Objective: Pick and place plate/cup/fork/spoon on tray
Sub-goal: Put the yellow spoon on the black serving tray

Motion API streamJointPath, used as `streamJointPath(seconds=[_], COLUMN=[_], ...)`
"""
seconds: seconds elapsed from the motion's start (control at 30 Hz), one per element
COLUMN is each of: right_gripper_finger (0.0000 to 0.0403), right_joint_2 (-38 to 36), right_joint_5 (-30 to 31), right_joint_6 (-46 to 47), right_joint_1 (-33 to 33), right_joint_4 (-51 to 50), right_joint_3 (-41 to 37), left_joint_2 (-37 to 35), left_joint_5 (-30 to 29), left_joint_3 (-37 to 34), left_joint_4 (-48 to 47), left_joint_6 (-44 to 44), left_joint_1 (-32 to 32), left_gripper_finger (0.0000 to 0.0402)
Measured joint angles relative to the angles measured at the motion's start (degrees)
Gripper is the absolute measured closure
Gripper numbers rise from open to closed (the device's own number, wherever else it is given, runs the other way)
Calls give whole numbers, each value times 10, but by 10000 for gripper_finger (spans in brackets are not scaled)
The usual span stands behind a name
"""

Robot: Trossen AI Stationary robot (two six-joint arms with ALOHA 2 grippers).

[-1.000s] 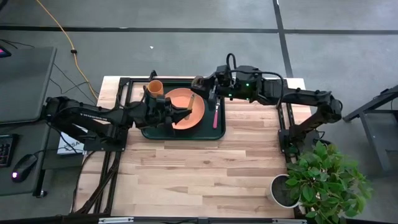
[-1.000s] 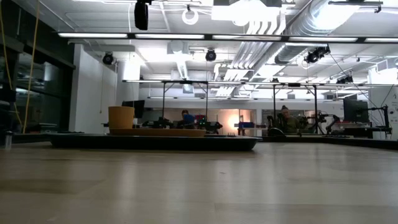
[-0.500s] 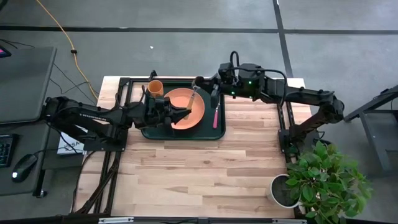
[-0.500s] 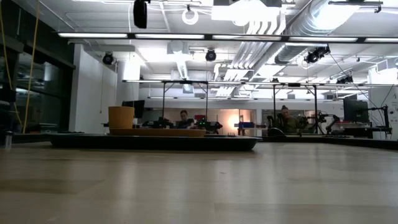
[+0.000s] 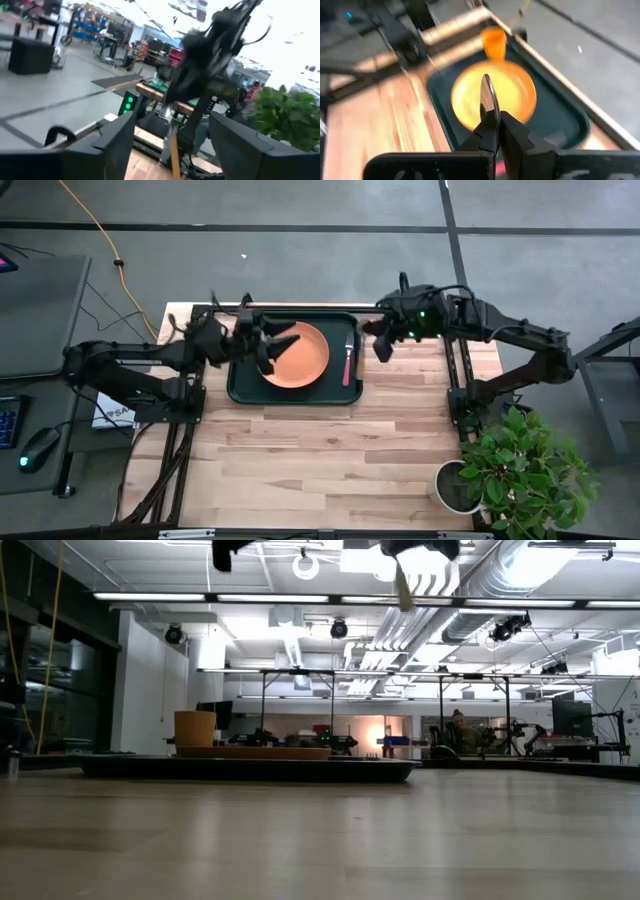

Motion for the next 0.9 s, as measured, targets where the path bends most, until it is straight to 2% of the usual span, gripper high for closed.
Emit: streamJointPath(seconds=[0.07, 0.17, 0.33, 0.43, 0.53, 0.6, 0.7, 0.9], right_gripper_finger=[402, 402, 402, 402, 403, 403, 403, 403], right_joint_2=[-21, -51, -71, -43, -9, 19, 63, 172], right_joint_5=[2, -24, -126, -149, -196, -234, -273, -304], right_joint_6=[12, 56, 174, 225, 263, 272, 246, 150], right_joint_1=[-2, -2, -2, -9, -44, -74, -120, -188], right_joint_4=[-7, 66, 345, 490, 576, 577, 540, 426], right_joint_3=[-52, -186, -422, -490, -496, -478, -423, -314], left_joint_2=[-12, -29, -56, -63, -64, -61, -59, -55], left_joint_5=[21, 32, 32, 29, 19, 15, 14, 15], left_joint_3=[27, 65, 89, 89, 89, 89, 88, 89], left_joint_4=[-40, -96, -112, -113, -115, -114, -116, -113], left_joint_6=[16, 54, 84, 84, 84, 83, 71, 68], left_joint_1=[8, 9, -2, -6, -6, -6, -5, -13], left_gripper_finger=[153, 148, 151, 151, 151, 151, 151, 151])
